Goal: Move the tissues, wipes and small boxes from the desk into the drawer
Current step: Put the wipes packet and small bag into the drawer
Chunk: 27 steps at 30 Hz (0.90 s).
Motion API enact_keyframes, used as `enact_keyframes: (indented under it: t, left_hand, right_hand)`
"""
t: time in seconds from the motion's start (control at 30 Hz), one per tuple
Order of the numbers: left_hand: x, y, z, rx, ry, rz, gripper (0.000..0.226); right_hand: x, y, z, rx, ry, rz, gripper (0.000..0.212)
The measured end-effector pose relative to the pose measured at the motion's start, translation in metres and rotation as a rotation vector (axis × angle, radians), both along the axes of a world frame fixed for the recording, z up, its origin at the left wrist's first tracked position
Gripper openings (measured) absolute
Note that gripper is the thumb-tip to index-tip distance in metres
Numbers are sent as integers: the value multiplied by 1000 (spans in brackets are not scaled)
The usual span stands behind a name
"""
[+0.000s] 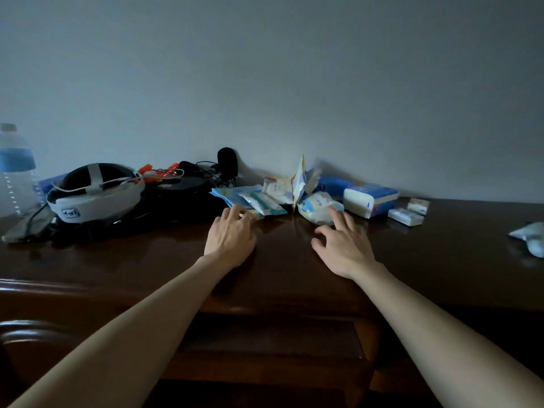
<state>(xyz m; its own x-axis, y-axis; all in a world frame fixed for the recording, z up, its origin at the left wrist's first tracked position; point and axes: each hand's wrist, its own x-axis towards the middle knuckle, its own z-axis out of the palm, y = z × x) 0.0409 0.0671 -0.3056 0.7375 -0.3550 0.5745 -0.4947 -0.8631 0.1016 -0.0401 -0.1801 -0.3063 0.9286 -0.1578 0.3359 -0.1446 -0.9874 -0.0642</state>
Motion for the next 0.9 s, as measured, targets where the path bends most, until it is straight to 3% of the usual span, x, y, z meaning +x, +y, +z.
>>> enact_keyframes:
  t: [0.17,0.27,0.33,0.43,0.6,0.7,0.83,0.9]
  left_hand:
    - [49,-46,3,126,-16,-41,58]
    - [71,-61,1,116,-17,64,43]
    - [76,-62,0,44,-33,112,29]
    - [59,-59,1,-82,-66,39,27]
    - [-16,-32,12,-425,-130,-52,22]
    - [-74,5,17,-811,-44,-85,20]
    - [-149,52,0,-1217,47,-267,15]
    - [-177,71,-23,-1345,147,-313,17]
  right_hand:
    - [52,-17,0,-54,58,-3,54]
    - [63,-20,-3,-67,74,-9,64]
    - [64,-20,-5,-66,53,-20,68]
    - [58,-18,-4,-53,-3,-42,68]
    - [24,-4,2,-19,-109,-26,52]
    - [-12,16,8,116,-359,56,41]
    - [-87,63,3,664,-935,71,10]
    - [-130,95,-19,833,-1051,129,5]
